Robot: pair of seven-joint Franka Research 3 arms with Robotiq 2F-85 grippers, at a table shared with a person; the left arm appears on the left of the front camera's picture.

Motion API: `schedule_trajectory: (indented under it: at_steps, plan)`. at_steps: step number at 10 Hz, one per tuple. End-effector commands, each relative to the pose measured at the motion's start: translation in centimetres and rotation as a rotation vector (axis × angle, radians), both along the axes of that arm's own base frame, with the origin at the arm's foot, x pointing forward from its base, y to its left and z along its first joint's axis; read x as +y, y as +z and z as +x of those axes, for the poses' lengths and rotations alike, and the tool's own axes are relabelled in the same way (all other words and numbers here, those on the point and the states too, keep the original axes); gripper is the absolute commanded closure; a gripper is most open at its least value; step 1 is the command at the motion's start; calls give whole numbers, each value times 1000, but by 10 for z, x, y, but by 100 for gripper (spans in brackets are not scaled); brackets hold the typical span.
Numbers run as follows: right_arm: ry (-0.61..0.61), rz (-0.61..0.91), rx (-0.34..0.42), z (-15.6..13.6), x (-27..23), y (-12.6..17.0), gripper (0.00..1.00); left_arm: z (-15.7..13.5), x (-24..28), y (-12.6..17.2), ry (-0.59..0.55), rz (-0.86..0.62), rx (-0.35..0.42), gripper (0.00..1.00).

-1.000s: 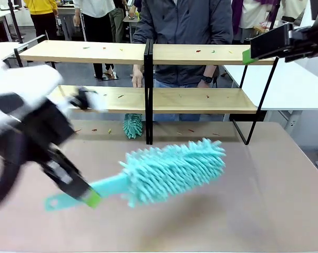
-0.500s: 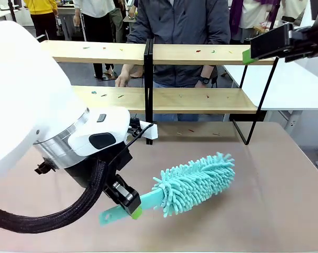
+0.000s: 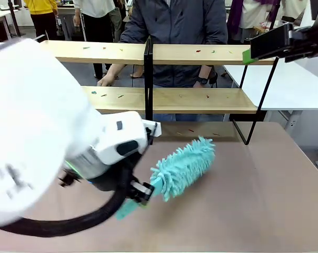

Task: Clean the shelves.
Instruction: Clean a randomly selected level of the Shelf with the Duster.

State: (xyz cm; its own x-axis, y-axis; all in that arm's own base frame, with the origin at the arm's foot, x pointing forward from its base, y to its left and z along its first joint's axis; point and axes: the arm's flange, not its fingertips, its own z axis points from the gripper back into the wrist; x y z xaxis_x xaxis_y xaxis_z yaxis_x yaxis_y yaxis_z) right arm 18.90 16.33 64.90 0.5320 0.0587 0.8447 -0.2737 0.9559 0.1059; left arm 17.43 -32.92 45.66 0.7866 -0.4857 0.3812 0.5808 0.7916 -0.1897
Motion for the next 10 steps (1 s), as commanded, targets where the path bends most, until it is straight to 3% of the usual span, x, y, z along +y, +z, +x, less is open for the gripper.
schedule_trajectory:
  at_steps: [1, 3, 5, 6, 7, 9, 10]
  plan:
    - [-3, 4, 3, 0, 0, -1, 0, -4, -41, -17, 132, 93, -88, 87]
    - [-3, 4, 3, 0, 0, -1, 0, 8, -59, -27, 276, 74, -158, 87]
    - [-3, 4, 3, 0, 0, -1, 0, 22, -65, -35, 363, 106, -118, 87]
    - [-3, 4, 3, 0, 0, -1, 0, 28, -62, -28, 356, 128, -43, 87]
    - [-3, 4, 3, 0, 0, -1, 0, 15, -47, -36, 304, 86, -135, 87]
    - [-3, 4, 3, 0, 0, -1, 0, 15, -47, -36, 304, 86, -135, 87]
    - [-3, 4, 3, 0, 0, -1, 0, 23, -50, -38, 314, 113, -97, 87]
